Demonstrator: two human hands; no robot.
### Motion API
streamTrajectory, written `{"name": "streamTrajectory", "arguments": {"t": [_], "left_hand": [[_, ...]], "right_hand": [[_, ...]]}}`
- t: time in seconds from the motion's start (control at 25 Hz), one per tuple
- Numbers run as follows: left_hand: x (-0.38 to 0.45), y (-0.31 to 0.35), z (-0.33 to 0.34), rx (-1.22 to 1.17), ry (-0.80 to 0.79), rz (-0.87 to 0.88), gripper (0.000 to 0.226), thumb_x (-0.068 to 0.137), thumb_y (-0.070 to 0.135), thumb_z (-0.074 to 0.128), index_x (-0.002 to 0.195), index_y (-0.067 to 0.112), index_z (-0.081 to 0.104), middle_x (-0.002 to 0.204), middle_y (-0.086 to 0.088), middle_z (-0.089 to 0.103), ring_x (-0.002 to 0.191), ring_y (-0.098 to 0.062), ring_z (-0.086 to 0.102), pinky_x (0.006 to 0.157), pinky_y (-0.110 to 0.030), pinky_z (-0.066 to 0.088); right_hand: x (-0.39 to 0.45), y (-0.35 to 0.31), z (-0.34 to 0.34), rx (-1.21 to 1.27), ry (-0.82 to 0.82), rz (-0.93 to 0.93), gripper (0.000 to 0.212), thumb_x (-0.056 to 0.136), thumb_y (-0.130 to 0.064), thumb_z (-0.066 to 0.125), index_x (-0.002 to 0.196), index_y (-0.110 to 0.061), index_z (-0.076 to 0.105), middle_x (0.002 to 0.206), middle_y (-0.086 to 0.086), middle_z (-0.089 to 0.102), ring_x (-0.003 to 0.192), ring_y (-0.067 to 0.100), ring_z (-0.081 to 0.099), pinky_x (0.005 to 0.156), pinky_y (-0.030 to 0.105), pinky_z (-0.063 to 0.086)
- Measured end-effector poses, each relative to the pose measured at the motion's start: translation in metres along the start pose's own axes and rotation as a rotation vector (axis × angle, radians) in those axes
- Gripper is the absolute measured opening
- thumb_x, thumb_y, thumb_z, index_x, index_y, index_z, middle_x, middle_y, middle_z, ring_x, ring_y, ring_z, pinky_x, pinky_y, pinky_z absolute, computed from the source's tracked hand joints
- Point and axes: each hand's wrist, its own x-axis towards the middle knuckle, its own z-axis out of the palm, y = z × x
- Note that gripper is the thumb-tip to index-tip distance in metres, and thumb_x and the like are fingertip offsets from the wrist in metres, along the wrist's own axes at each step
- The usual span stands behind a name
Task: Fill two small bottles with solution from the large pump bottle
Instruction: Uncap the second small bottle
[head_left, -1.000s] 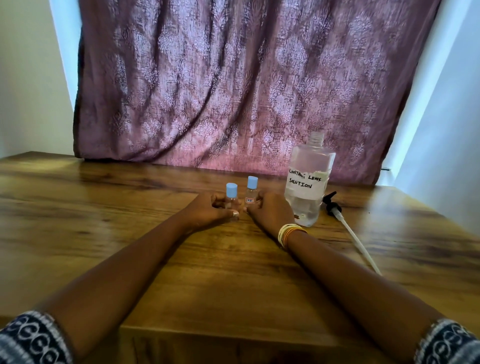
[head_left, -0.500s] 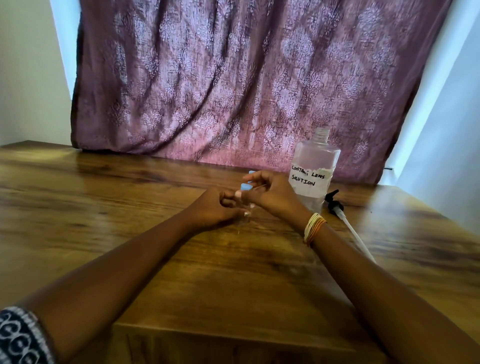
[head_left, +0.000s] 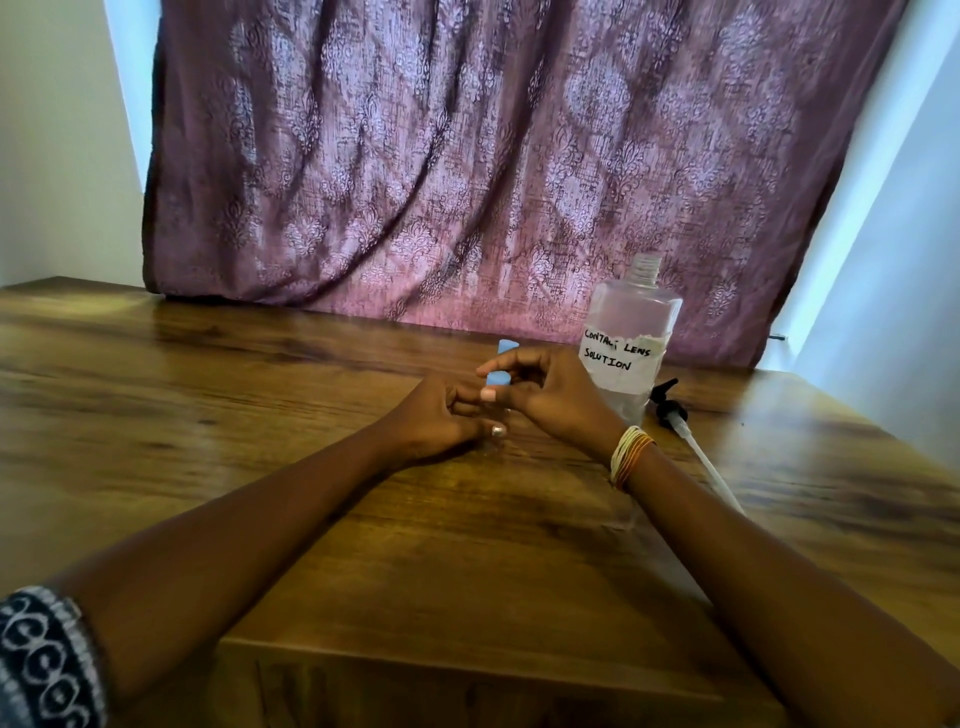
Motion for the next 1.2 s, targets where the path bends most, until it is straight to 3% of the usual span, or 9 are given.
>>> {"name": "streamTrajectory", "arguments": {"t": [0.16, 0.28, 0.36, 0.52, 0.68, 0.8, 0.92, 1.04, 1.2], "left_hand": [[0.000, 0.004, 0.002, 0.009, -0.020, -0.033, 0.022, 0.073, 0.014, 0.081, 0.094, 0.010, 0.077, 0.095, -0.015, 0.076, 0.094, -0.033, 0.072, 0.090, -0.048, 0.054], [0.000, 0.003, -0.002, 0.035, -0.023, -0.025, 0.014, 0.069, 0.015, 0.084, 0.073, 0.027, 0.078, 0.071, -0.003, 0.076, 0.069, -0.020, 0.070, 0.065, -0.032, 0.054], [0.000, 0.003, -0.001, 0.013, -0.033, -0.037, 0.015, 0.070, 0.011, 0.083, 0.076, 0.024, 0.079, 0.073, 0.000, 0.077, 0.069, -0.010, 0.069, 0.066, -0.027, 0.054], [0.001, 0.001, -0.002, -0.015, -0.013, -0.056, 0.025, 0.069, 0.005, 0.082, 0.094, 0.004, 0.076, 0.096, -0.016, 0.076, 0.087, -0.021, 0.072, 0.082, -0.035, 0.057], [-0.001, 0.003, -0.003, -0.010, -0.024, -0.051, 0.023, 0.071, 0.005, 0.081, 0.094, 0.006, 0.077, 0.094, -0.011, 0.077, 0.082, -0.012, 0.072, 0.075, -0.022, 0.056], [0.001, 0.001, -0.002, -0.030, -0.010, -0.083, 0.023, 0.070, 0.004, 0.082, 0.092, 0.006, 0.076, 0.087, -0.002, 0.078, 0.077, -0.009, 0.072, 0.069, -0.020, 0.055], [0.000, 0.002, 0.000, -0.042, -0.020, -0.085, 0.020, 0.070, 0.001, 0.081, 0.089, 0.005, 0.076, 0.080, 0.002, 0.078, 0.071, -0.005, 0.071, 0.065, -0.016, 0.052], [0.000, 0.000, -0.001, -0.027, -0.002, -0.081, 0.023, 0.070, 0.003, 0.082, 0.092, 0.004, 0.076, 0.091, -0.010, 0.077, 0.078, -0.011, 0.071, 0.071, -0.022, 0.055], [0.002, -0.003, -0.003, -0.033, 0.006, -0.142, 0.036, 0.065, 0.011, 0.086, 0.098, 0.000, 0.073, 0.098, -0.017, 0.076, 0.096, -0.030, 0.071, 0.090, -0.043, 0.056]], "right_hand": [[0.002, 0.000, -0.003, 0.112, -0.097, 0.033, 0.035, 0.082, 0.010, 0.065, 0.114, -0.002, 0.062, 0.110, 0.012, 0.070, 0.095, 0.011, 0.069, 0.080, 0.018, 0.056], [-0.001, 0.003, 0.007, 0.087, 0.009, 0.087, 0.043, 0.072, -0.008, 0.082, 0.110, -0.007, 0.062, 0.091, 0.004, 0.068, 0.077, 0.004, 0.064, 0.069, 0.011, 0.052], [-0.001, 0.006, 0.007, 0.125, 0.049, 0.111, 0.041, 0.071, -0.005, 0.082, 0.105, -0.009, 0.060, 0.083, 0.002, 0.067, 0.068, 0.001, 0.063, 0.067, 0.014, 0.053], [0.002, 0.007, 0.000, 0.280, -0.134, 0.139, 0.041, 0.080, 0.015, 0.064, 0.114, -0.007, 0.054, 0.103, 0.012, 0.069, 0.092, 0.018, 0.069, 0.077, 0.025, 0.058], [0.002, 0.004, 0.000, 0.133, -0.039, 0.136, 0.043, 0.073, -0.002, 0.079, 0.109, -0.015, 0.060, 0.097, 0.012, 0.067, 0.082, 0.012, 0.064, 0.075, 0.017, 0.055], [0.004, 0.010, -0.004, 0.234, -0.093, 0.125, 0.042, 0.078, 0.011, 0.069, 0.111, -0.014, 0.059, 0.111, 0.033, 0.065, 0.101, 0.030, 0.068, 0.091, 0.041, 0.055], [0.002, 0.008, -0.006, 0.269, -0.205, 0.133, 0.046, 0.080, 0.011, 0.067, 0.122, -0.007, 0.057, 0.114, 0.015, 0.067, 0.105, 0.022, 0.066, 0.091, 0.032, 0.055], [0.003, 0.008, -0.004, 0.154, -0.079, 0.126, 0.041, 0.073, -0.001, 0.079, 0.108, -0.015, 0.065, 0.098, 0.008, 0.068, 0.087, 0.010, 0.065, 0.082, 0.021, 0.056], [0.006, 0.006, -0.010, 0.388, 0.009, 0.153, 0.031, 0.076, 0.009, 0.072, 0.097, -0.011, 0.063, 0.105, 0.027, 0.068, 0.098, 0.032, 0.068, 0.094, 0.044, 0.053]]}}
